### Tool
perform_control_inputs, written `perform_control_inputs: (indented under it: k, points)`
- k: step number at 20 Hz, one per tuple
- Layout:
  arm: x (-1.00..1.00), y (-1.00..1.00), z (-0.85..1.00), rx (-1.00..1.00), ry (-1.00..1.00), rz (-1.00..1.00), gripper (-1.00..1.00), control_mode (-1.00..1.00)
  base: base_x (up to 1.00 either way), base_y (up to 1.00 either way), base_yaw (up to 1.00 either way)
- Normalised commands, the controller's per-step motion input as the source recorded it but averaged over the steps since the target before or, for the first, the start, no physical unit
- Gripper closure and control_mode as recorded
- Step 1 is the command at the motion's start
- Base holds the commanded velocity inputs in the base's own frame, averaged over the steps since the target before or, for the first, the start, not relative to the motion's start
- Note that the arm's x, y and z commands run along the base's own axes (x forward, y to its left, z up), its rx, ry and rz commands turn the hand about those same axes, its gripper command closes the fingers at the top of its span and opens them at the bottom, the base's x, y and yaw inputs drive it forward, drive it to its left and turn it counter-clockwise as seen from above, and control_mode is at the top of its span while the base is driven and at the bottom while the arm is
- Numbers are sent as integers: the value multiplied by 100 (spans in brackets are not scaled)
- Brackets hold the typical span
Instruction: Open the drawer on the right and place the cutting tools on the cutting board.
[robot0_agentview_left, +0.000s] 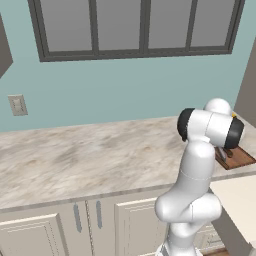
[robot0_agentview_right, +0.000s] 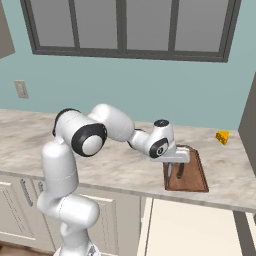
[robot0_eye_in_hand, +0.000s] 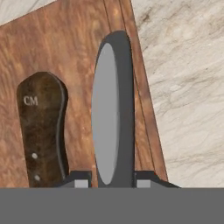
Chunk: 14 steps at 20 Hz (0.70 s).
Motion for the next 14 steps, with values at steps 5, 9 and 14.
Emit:
perform_control_inputs:
  k: [5,9,14]
  points:
    - [0,0,9,0,0,0,-100,-100,0,0,0]
    - [0,0,44,0,0,0,-100,-100,0,0,0]
    - [-34,3,92,2,-17,0,-100,-100,0,0,0]
